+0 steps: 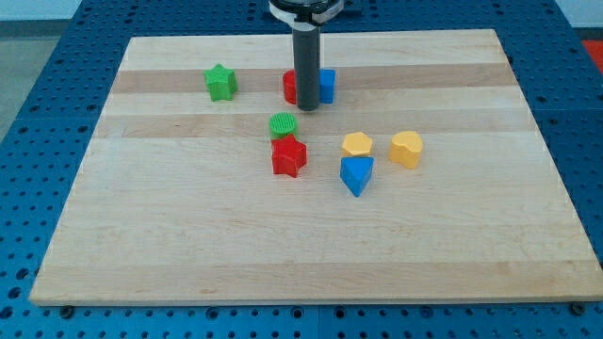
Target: Move the green star close to the red circle
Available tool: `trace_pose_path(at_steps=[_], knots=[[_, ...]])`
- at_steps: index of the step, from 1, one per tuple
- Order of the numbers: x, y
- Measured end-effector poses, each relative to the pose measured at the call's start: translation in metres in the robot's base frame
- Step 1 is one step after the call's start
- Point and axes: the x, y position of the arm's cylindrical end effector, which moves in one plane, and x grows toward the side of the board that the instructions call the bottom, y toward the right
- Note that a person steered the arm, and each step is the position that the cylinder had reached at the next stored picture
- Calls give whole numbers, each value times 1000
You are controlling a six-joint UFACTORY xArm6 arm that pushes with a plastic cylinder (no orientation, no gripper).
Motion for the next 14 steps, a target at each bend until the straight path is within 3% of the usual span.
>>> trace_pose_path(at_steps=[1, 4, 6, 11, 14], knots=[[5, -3], [17, -154], [-28, -206], [-53, -153], [-18, -140]])
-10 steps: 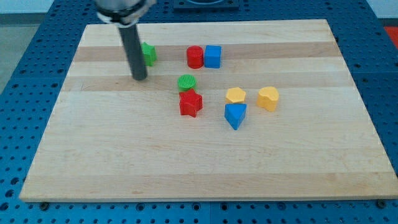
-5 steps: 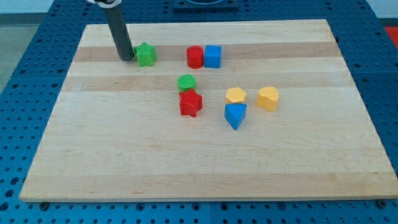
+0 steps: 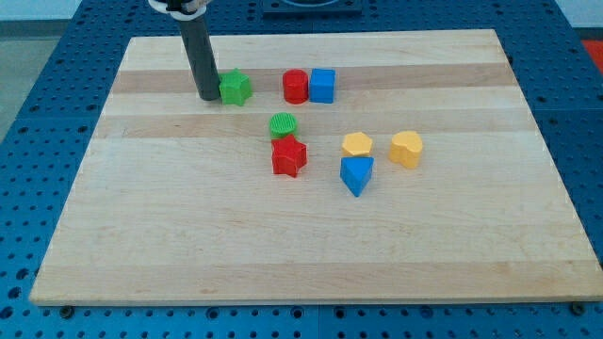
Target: Move the green star close to the red circle
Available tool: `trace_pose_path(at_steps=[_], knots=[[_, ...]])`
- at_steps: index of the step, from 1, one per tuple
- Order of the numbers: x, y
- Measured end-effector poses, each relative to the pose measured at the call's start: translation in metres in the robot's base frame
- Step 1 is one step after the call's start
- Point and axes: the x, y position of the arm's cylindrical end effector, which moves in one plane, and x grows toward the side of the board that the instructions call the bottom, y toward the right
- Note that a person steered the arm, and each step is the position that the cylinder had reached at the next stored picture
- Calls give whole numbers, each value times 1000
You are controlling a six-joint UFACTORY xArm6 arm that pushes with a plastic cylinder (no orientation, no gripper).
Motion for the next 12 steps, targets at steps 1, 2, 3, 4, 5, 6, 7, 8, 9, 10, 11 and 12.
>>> trace_pose_path(at_steps=[1, 2, 3, 4, 5, 6, 7, 8, 9, 10, 11, 12], knots=[[2, 2], [2, 11], [2, 27], [2, 45], [2, 52], [2, 50], [2, 50], [2, 50], [2, 49], [2, 46], [2, 32], [-10, 17]])
